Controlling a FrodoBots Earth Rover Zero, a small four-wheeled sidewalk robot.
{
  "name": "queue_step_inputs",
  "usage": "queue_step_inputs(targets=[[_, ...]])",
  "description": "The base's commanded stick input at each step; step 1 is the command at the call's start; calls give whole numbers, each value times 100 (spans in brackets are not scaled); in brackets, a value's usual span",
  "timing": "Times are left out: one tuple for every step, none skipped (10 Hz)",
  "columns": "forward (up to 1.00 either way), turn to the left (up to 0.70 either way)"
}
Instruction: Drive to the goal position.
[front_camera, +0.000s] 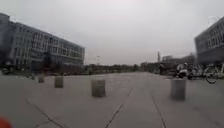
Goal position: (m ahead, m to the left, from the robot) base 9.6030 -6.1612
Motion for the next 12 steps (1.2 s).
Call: queue_step_inputs(targets=[[70, 35], [70, 35], [70, 3], [70, 0], [70, -35], [70, -35], [70, -35], [70, -35], [70, -35], [70, -35], [70, -35], [70, -35]])
